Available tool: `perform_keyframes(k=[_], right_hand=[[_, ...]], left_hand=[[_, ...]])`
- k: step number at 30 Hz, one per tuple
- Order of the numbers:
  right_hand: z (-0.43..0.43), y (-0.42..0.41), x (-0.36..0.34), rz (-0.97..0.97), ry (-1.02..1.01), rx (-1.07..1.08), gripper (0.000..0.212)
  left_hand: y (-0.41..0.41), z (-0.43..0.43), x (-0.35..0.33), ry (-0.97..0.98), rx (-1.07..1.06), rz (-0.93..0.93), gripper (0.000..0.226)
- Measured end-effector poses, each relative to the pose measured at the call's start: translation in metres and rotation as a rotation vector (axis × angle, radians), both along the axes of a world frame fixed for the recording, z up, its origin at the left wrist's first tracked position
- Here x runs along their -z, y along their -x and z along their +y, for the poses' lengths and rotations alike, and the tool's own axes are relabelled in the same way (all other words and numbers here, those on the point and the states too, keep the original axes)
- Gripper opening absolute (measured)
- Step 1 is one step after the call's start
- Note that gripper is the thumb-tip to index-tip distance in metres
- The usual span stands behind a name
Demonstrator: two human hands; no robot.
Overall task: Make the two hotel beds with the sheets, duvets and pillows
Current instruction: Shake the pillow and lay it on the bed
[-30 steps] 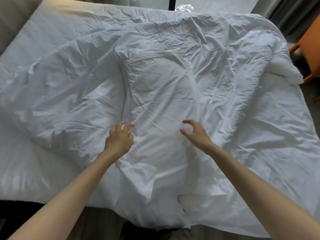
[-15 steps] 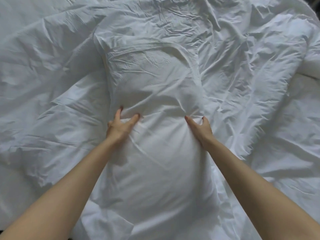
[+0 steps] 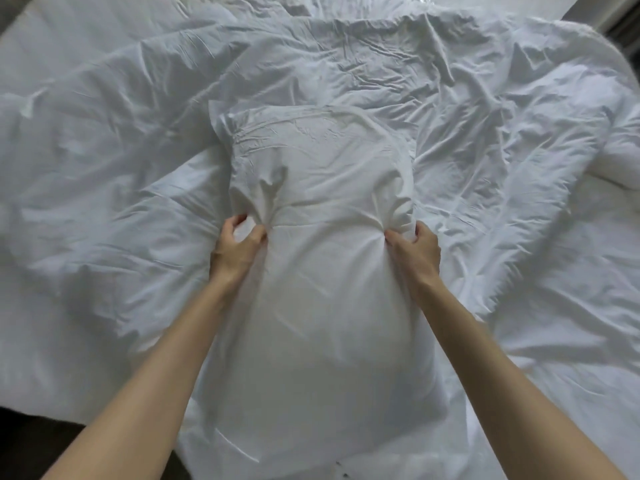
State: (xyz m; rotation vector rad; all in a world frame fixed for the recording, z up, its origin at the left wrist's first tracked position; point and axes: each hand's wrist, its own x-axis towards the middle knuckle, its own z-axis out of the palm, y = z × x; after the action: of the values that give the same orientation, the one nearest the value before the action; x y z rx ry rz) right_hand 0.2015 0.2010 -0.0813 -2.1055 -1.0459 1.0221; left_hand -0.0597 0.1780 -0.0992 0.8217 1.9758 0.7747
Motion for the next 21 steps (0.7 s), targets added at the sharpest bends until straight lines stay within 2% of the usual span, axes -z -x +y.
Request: perform_keyframes(k=[3, 8, 12, 16, 21], right_hand=[[-0.026, 0.017, -0.034, 0.028, -0.084, 0.053, 0.011], [-0.071, 0.052, -0.09, 0.089, -0.213, 0.06, 0.015], [-0.109, 0.082, -0.122, 0.094, -0.29, -0.01, 0.017], [-0.141, 0.111, -0.146, 0.154, -0.368, -0.085, 0.005], [-0.179, 0.153, -0.175, 0.255, -0.449, -0.281, 0.005]], left_hand=[[0.008, -0.038, -0.023, -0.026, -0.112, -0.062, 0.055], [0.031, -0.115, -0.065, -0.097, -0.374, -0.119, 0.06], [0.057, -0.169, -0.095, -0.184, -0.463, -0.11, 0.05], [0.078, -0.218, -0.124, -0.252, -0.525, -0.074, 0.039], [0.093, -0.296, -0.158, -0.376, -0.717, 0.009, 0.035]])
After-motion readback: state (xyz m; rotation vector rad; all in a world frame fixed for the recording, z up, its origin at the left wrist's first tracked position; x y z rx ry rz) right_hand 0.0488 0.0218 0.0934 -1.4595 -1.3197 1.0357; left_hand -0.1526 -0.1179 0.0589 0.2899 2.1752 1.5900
